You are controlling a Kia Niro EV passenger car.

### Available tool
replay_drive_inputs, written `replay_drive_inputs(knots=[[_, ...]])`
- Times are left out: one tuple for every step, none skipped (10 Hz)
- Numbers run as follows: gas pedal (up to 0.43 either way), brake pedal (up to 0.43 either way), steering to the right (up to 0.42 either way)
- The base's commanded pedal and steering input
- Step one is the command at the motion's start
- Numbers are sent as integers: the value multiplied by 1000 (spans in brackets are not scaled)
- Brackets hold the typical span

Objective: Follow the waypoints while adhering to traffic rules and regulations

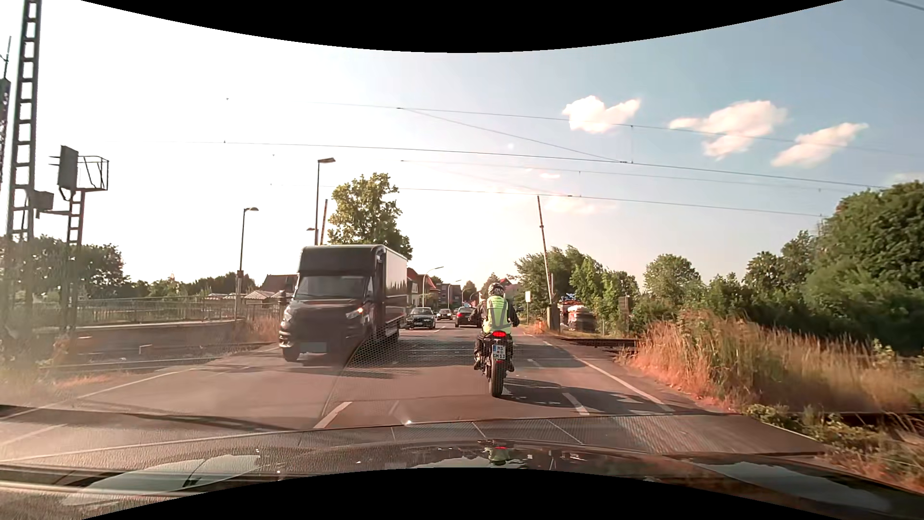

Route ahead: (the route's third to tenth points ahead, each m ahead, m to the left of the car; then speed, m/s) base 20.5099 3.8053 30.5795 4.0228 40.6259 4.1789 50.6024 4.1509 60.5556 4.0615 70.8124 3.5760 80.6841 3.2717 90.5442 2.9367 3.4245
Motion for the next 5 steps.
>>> replay_drive_inputs(knots=[[189,0,0],[189,0,0],[197,0,0],[197,0,0],[197,0,0]])
